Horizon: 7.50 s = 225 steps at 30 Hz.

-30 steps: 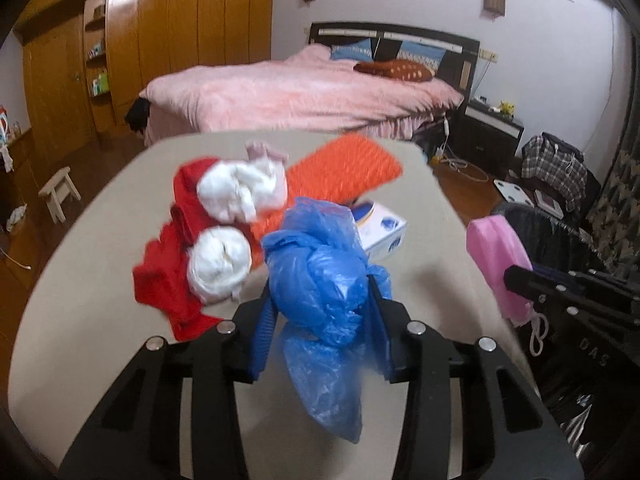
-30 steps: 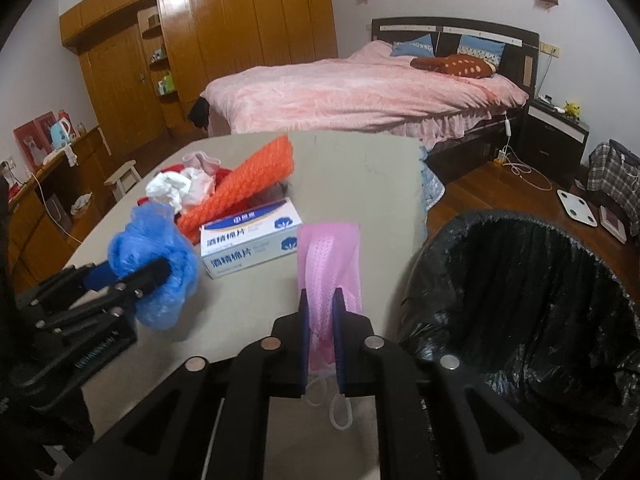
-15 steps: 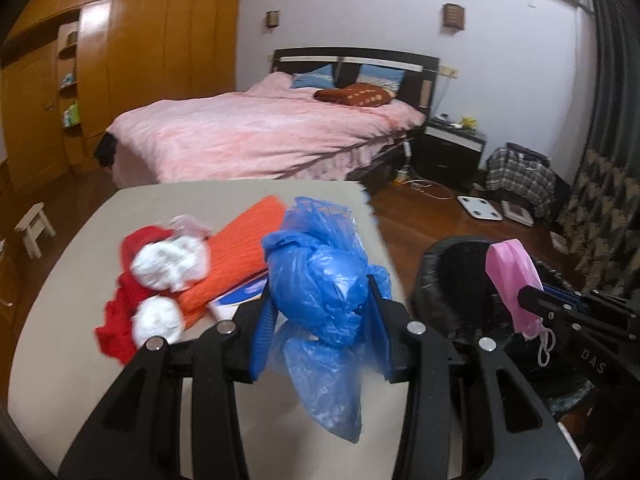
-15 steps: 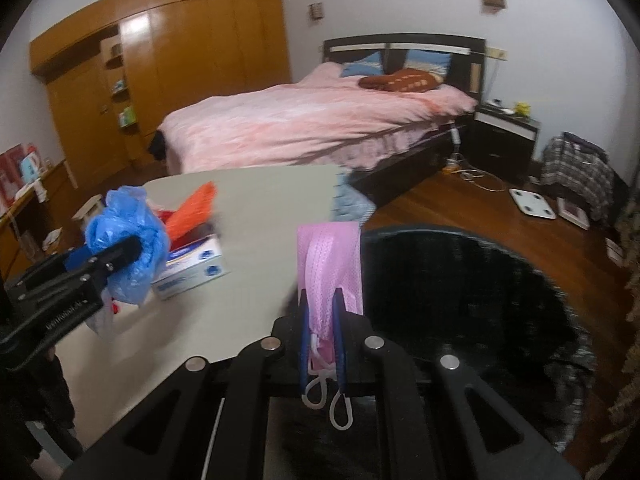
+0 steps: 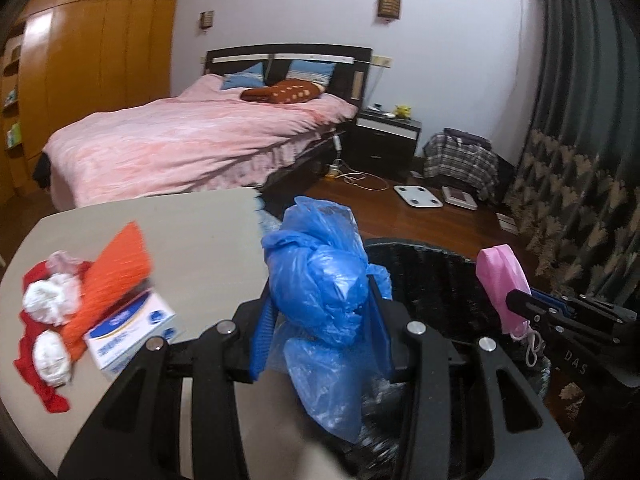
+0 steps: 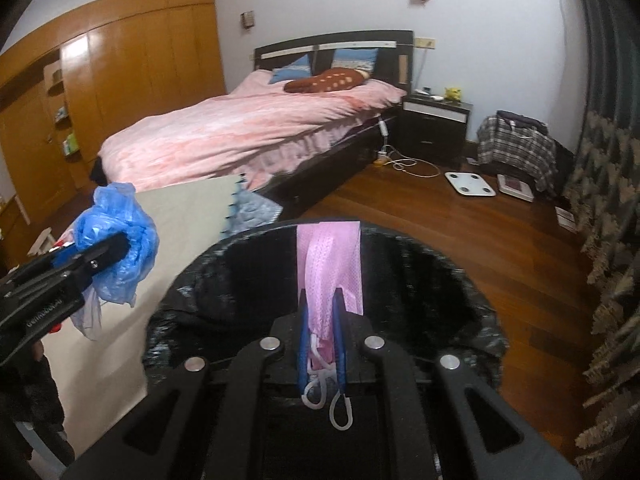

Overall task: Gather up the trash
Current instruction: 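Carry the mask and bag over the bin and open both grippers, then grasp the red cloth with the left gripper and lift it, then grasp the white tissue ball with the right gripper and lift it, then move both held items over the bin and open both grippers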

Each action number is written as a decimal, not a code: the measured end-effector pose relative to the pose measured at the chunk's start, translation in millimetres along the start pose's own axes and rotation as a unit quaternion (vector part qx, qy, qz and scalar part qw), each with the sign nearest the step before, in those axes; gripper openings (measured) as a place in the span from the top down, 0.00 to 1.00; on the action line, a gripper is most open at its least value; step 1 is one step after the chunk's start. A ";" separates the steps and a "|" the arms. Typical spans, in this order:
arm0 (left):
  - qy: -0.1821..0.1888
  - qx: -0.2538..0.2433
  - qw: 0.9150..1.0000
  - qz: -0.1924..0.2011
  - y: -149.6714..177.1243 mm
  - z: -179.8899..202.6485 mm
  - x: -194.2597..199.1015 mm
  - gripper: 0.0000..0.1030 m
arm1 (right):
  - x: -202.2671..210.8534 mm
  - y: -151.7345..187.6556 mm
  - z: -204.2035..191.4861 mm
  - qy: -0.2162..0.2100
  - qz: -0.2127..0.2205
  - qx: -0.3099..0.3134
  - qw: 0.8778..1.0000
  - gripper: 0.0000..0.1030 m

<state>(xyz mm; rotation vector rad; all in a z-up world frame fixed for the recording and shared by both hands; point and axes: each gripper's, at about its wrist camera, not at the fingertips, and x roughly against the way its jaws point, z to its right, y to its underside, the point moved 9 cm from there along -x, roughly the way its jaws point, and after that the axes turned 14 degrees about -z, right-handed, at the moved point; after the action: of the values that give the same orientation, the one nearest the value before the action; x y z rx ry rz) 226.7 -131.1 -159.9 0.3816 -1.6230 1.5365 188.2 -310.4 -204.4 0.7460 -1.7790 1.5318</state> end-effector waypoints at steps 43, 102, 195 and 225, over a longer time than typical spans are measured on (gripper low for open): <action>-0.189 0.126 0.974 0.007 70.6 -234.9 83.6 0.10 | -21.3 -9.5 -174.2 -0.073 0.027 0.100 0.992 0.06; -0.203 0.220 0.952 -0.056 146.9 -390.2 91.9 0.92 | -46.6 23.7 -382.1 -0.186 0.009 0.220 0.958 0.11; 0.077 -0.001 0.997 0.017 -16.5 -16.6 36.5 0.91 | 31.6 -36.7 -22.0 -0.018 0.064 -0.001 0.998 0.77; 0.046 0.002 0.999 -0.011 -0.8 -41.5 -7.6 0.11 | 20.0 -26.8 19.9 0.042 0.063 -0.019 0.997 0.05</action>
<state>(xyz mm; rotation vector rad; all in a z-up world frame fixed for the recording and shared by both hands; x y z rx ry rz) 246.8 -95.4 -169.6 0.3256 -1.5404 1.5197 194.4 -334.0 -174.2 0.5519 -1.8150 1.5829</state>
